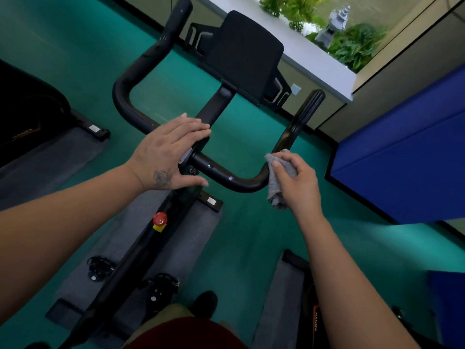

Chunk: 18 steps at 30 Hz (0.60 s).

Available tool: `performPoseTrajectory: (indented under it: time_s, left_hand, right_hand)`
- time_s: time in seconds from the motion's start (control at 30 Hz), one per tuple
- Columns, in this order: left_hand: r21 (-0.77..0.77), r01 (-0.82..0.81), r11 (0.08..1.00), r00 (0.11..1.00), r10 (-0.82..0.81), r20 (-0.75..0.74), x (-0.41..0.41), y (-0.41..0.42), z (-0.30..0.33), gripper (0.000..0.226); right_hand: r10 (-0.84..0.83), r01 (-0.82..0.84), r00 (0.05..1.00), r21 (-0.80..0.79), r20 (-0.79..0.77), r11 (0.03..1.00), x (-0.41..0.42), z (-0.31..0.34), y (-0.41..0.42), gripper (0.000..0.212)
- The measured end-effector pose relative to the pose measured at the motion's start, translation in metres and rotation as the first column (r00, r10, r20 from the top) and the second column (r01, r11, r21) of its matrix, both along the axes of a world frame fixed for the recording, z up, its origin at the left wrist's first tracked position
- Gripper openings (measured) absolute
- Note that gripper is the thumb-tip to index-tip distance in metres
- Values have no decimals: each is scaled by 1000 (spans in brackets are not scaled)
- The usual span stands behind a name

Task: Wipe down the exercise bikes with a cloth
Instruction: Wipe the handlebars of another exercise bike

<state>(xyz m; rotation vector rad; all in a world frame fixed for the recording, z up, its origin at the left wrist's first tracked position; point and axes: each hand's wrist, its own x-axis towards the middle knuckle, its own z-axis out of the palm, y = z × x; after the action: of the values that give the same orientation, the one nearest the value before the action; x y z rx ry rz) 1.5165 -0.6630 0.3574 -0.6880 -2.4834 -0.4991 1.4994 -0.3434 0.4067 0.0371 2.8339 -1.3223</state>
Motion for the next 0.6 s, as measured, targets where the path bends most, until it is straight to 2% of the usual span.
performPoseTrajectory:
  time_s: [0.2, 0.33, 0.47, 0.6]
  left_hand:
    - [-15, 22, 1000, 1000, -22, -5, 1, -1, 2, 109]
    - [-39, 26, 999, 999, -25, 22, 1, -1, 3, 111]
    - [-59, 33, 998, 999, -31, 30, 0, -3, 3, 113]
    - [-68, 31, 997, 999, -29, 33, 0, -3, 2, 112]
  right_hand:
    - [70, -74, 997, 115, 39, 991, 28, 1, -1, 14]
    - [11, -14, 1000, 162, 19, 987, 9, 14, -1, 14]
    - [-65, 64, 998, 98, 6, 993, 11, 15, -10, 13]
    - [-47, 45, 998, 33, 50, 998, 38, 4, -16, 14]
